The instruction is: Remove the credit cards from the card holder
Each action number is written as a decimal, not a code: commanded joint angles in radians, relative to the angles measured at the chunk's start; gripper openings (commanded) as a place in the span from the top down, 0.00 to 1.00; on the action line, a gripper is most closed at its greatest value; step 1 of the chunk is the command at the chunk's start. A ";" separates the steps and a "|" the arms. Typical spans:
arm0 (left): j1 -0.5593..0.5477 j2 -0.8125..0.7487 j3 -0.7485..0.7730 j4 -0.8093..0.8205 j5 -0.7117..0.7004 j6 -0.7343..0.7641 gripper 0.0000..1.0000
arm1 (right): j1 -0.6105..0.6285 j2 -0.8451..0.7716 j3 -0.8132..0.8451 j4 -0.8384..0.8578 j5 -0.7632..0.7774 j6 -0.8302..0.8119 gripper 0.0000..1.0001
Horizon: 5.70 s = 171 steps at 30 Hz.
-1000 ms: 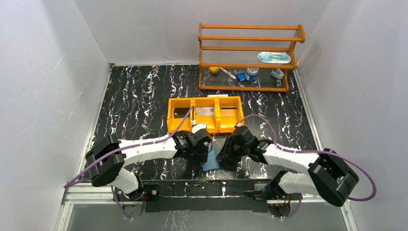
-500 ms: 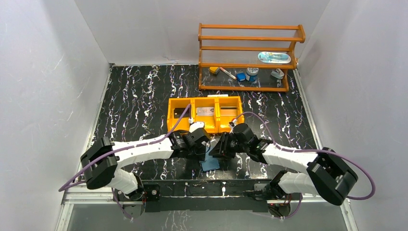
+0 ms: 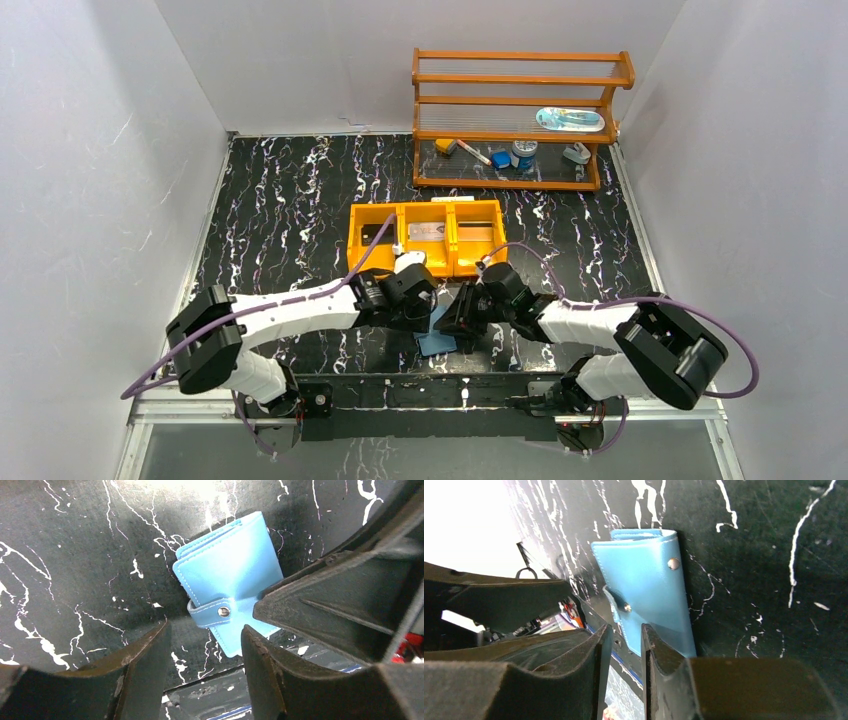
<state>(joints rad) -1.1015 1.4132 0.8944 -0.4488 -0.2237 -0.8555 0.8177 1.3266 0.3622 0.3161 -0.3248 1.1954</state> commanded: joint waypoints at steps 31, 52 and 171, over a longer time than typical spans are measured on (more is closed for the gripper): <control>0.005 0.272 0.252 -0.318 0.001 0.012 0.56 | -0.003 -0.047 -0.143 0.008 0.129 0.056 0.71; 0.005 0.210 0.172 -0.239 -0.014 -0.031 0.65 | -0.003 -0.028 -0.112 -0.008 0.121 0.047 0.71; 0.056 -0.317 -0.258 -0.248 -0.167 -0.151 1.00 | 0.180 0.162 0.394 -0.415 0.337 -0.195 0.52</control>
<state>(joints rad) -1.0489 1.0985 0.6403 -0.6640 -0.3725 -0.9871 0.9794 1.4929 0.7216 -0.0330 -0.0849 1.0176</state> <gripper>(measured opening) 0.032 0.473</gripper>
